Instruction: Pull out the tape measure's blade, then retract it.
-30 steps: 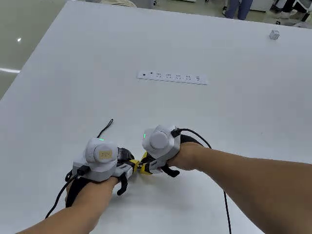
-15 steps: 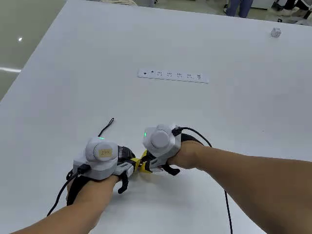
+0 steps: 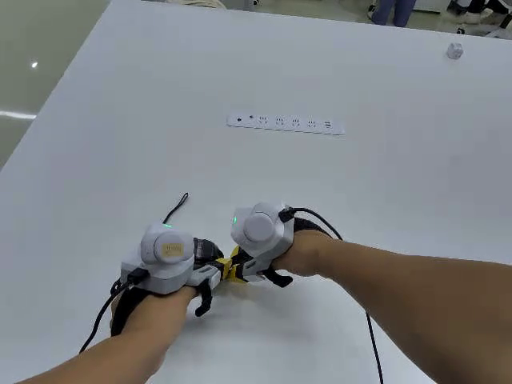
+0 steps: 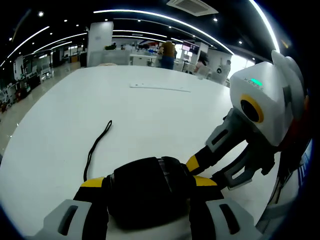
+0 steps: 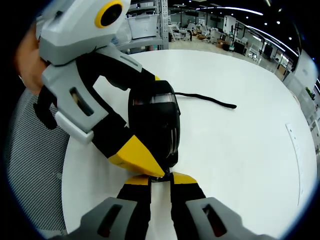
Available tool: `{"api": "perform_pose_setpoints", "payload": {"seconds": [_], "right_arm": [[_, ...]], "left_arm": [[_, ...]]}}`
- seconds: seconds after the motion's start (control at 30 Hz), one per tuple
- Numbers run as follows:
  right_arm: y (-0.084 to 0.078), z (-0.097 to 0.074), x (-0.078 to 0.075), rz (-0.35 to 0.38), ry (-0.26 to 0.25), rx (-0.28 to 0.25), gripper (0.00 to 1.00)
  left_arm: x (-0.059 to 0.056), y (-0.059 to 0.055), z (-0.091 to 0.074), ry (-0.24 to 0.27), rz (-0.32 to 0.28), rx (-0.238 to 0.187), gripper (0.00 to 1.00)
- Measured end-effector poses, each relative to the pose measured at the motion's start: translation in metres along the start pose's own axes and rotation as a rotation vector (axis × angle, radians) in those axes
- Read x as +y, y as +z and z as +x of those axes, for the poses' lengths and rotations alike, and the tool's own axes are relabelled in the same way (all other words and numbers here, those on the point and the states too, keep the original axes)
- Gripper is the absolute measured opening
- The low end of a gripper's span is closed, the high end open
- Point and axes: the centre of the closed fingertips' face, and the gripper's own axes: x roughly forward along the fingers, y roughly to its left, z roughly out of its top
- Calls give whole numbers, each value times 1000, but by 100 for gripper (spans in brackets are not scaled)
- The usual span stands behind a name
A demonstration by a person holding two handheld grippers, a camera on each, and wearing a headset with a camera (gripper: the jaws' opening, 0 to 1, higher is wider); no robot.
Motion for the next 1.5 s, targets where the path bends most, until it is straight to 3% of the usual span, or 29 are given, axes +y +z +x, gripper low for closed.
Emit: {"api": "perform_pose_setpoints", "payload": {"seconds": [0.2, 0.3, 0.37, 0.47, 0.67, 0.77, 0.83, 0.93, 1.0, 1.03, 1.07, 1.1, 1.23, 1.3, 1.4, 1.5], "right_arm": [[0, 0, 0, -5, -4, -7, 15], [1, 0, 1, -13, -6, -1, 16], [1, -1, -1, -30, -30, 19, 17], [0, -3, -6, -31, -62, 23, 28], [-14, -14, -4, 26, -83, 41, 40], [-18, -22, -2, 51, -109, 32, 49], [-23, -29, 0, 78, -133, 32, 52], [-29, -37, 2, 142, -174, 18, 53], [-35, -44, 6, 219, -203, 28, 56], [-36, -48, 6, 236, -221, 7, 60], [-36, -51, 7, 241, -230, -13, 62], [-37, -54, 8, 258, -246, -34, 63], [-47, -73, 11, 372, -304, -130, 79], [-59, -87, 7, 411, -372, -144, 84], [-69, -105, 10, 490, -419, -210, 91], [-84, -122, 17, 521, -460, -220, 99]], "left_arm": [[0, 0, -1, -1, -1, -22, 64], [1, -3, 0, -32, -6, -23, 65], [2, -5, -3, -54, 120, -10, 65], [5, 3, -11, -62, 165, -61, 67], [23, 11, -22, -129, 91, -82, 78], [32, 12, -29, -157, 90, -96, 84], [43, 13, -32, -122, 134, -110, 90], [49, 9, -38, -132, 119, -93, 92], [44, 4, -46, -169, 108, -48, 93], [45, 2, -49, -169, 97, -34, 96], [45, 4, -53, -177, 94, -47, 99], [40, 10, -56, -206, 97, -95, 100], [37, 6, -73, -232, 113, -75, 100], [37, 2, -79, -239, 136, -68, 100], [42, -3, -87, -236, 154, -65, 100], [50, -5, -95, -240, 142, -64, 100]]}}
